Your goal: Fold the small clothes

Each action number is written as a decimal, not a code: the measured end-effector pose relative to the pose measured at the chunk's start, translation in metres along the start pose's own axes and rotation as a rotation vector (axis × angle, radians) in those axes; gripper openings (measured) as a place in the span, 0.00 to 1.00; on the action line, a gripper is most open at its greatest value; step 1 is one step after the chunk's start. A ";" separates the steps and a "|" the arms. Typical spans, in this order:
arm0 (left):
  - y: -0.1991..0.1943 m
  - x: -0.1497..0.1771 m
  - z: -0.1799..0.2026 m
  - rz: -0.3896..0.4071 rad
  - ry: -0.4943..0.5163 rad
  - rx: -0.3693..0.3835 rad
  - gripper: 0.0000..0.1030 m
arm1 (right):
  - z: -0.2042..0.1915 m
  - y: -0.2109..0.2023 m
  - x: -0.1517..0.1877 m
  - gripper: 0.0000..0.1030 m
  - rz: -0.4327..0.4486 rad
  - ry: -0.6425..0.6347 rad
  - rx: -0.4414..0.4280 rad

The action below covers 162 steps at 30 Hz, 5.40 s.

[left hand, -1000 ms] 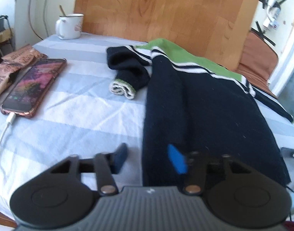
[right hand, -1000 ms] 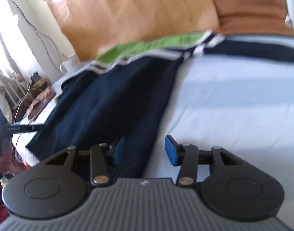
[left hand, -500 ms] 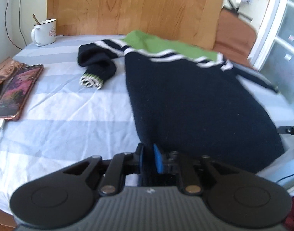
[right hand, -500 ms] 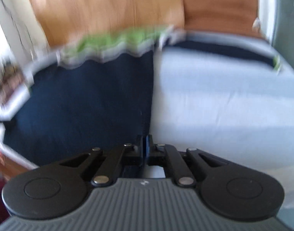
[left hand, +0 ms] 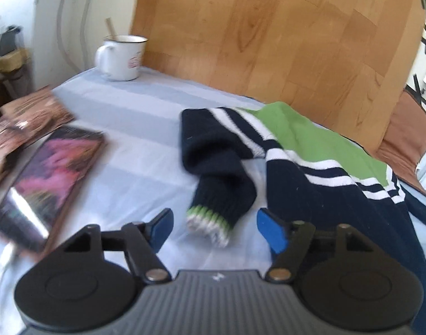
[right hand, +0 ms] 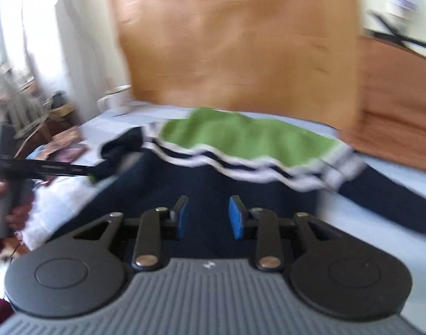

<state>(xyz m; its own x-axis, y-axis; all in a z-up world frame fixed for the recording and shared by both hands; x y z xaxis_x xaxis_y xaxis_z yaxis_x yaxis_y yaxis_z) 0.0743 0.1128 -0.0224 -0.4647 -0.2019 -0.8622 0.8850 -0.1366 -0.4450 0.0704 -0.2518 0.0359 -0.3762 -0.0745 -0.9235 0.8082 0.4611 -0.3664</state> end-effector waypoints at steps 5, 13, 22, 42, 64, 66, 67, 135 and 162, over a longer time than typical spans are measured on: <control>0.007 -0.001 -0.010 0.074 0.026 -0.068 0.12 | -0.054 0.076 -0.036 0.34 -0.051 -0.093 -0.147; -0.053 -0.069 -0.083 0.355 -0.091 -0.236 0.12 | -0.133 0.173 -0.049 0.57 -0.060 -0.332 -0.326; -0.055 -0.120 -0.021 0.444 0.075 -0.118 0.12 | -0.193 0.251 -0.050 0.54 -0.011 -0.415 -0.394; 0.163 -0.096 0.058 -0.021 -0.106 0.073 0.52 | 0.158 0.159 -0.096 0.10 0.175 0.486 -0.015; 0.204 -0.093 0.112 0.073 0.325 -0.148 0.13 | 0.201 0.170 -0.003 0.20 0.083 0.685 0.062; 0.203 -0.089 0.100 0.035 0.229 -0.091 0.14 | 0.210 0.157 -0.004 0.52 0.128 0.706 0.090; 0.199 -0.088 0.097 0.029 0.201 -0.080 0.20 | 0.215 0.150 -0.004 0.61 0.147 0.702 0.116; 0.129 -0.015 0.154 -0.018 0.592 -0.004 0.21 | 0.091 0.155 -0.032 0.10 0.025 -0.270 0.047; 0.145 -0.093 0.108 0.005 0.290 -0.063 0.52 | 0.190 0.069 -0.002 0.50 0.092 0.235 0.272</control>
<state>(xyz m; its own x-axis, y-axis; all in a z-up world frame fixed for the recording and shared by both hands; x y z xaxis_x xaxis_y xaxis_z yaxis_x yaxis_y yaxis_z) 0.2430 0.0068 0.0198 -0.4410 0.0847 -0.8935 0.8915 -0.0740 -0.4470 0.2131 -0.3879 -0.0090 -0.3643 0.1764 -0.9144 0.9227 0.2017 -0.3286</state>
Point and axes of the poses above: each gripper's, at about its wrist camera, not at the fingertips, and y roughly the way its jaws point, z to its right, x to its underside, the point moved 3 cm from there along y, roughly the way its jaws point, and after that the axes turned 15 degrees about z, right-handed, at the moved point
